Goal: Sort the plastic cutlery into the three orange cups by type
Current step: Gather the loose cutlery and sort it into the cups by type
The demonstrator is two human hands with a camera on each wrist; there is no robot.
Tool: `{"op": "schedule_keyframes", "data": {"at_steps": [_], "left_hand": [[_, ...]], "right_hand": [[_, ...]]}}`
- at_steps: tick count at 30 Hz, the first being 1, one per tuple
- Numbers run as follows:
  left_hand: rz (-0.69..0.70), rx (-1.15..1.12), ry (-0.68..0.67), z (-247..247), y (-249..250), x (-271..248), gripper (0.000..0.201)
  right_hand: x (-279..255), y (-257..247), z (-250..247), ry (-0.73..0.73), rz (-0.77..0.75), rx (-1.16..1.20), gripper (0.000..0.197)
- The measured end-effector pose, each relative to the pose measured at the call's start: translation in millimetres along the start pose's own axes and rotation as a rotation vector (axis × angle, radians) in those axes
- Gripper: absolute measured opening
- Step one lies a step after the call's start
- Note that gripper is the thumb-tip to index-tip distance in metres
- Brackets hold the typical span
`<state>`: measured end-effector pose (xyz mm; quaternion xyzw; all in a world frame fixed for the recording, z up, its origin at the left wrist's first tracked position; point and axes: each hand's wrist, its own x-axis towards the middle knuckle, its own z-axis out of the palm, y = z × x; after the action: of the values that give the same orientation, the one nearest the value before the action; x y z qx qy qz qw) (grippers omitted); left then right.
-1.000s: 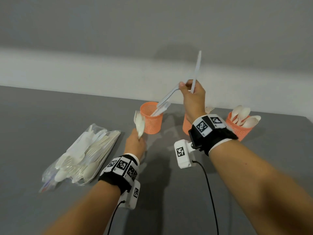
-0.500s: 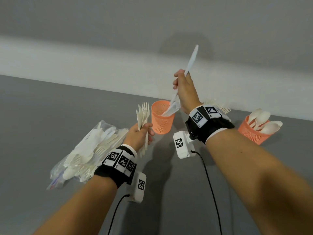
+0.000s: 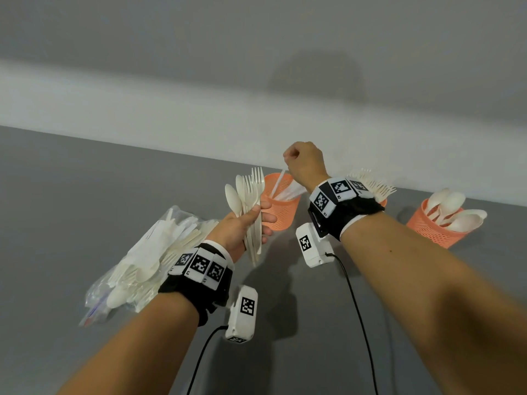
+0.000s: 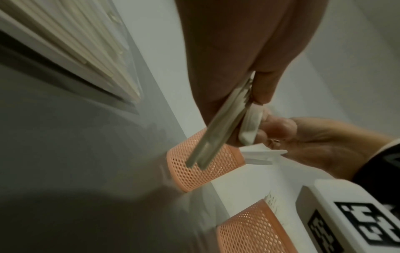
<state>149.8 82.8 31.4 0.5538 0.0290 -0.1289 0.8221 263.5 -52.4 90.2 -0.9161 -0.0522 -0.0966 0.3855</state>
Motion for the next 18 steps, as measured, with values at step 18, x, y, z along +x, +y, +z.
{"op": "schedule_keyframes", "data": {"at_steps": [18], "left_hand": [[-0.022, 0.091, -0.164, 53.3, -2.4, 4.4, 0.034]], "right_hand": [[-87.1, 11.9, -38.0, -0.31, 0.214, 0.55, 0.02]]}}
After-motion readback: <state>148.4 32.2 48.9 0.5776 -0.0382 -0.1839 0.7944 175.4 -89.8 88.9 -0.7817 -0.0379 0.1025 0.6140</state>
